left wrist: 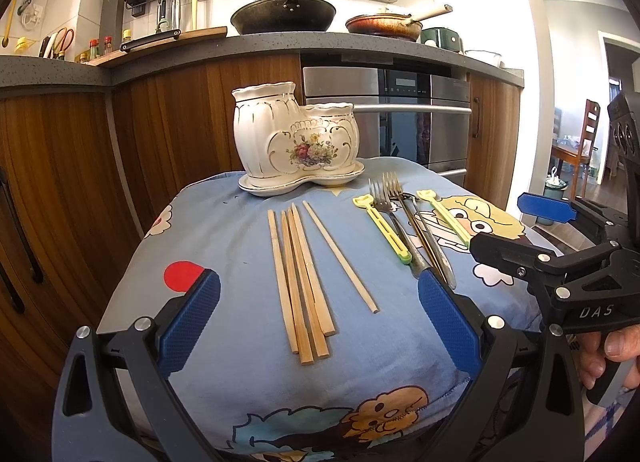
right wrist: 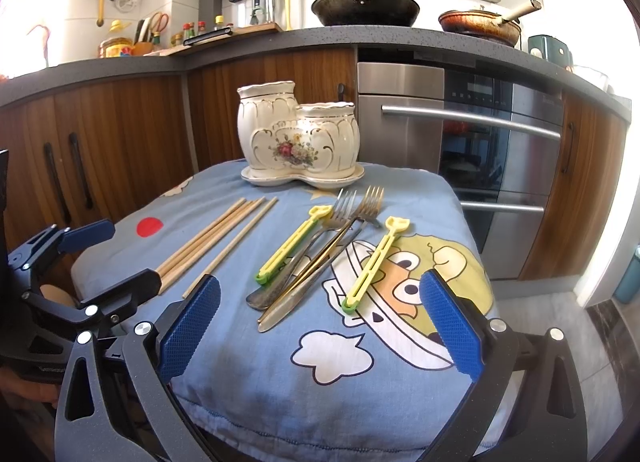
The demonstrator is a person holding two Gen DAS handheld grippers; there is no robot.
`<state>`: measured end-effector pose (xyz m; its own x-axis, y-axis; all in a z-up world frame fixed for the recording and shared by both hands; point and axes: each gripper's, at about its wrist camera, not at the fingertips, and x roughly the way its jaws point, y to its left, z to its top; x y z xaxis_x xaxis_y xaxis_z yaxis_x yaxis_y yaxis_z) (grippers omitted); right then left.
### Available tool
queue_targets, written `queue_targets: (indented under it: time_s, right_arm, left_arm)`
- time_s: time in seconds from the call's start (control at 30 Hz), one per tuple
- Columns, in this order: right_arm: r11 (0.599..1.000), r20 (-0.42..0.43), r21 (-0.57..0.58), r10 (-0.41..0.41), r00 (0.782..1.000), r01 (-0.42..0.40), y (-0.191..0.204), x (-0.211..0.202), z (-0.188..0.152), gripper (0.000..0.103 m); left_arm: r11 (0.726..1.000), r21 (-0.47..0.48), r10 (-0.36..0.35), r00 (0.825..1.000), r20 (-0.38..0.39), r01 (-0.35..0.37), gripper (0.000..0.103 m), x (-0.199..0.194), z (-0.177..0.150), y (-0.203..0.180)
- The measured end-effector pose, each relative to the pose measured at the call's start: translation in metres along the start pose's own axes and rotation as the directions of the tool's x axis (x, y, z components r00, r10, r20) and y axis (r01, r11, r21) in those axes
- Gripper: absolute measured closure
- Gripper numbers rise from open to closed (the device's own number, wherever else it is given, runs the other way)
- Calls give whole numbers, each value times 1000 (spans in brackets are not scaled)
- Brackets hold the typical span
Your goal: Organize utensils
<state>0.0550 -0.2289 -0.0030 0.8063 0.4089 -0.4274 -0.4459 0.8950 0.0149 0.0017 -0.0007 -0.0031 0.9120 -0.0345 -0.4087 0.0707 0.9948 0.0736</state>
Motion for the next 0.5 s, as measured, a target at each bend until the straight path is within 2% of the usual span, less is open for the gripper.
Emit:
queue_targets:
  time_s: [0.5]
  right_arm:
    - [1000,-4,2,2,1000,-2,0,1,-1,4]
  left_arm:
    - [1000,1,-2,1000,-3,2,5,-1,-1,0]
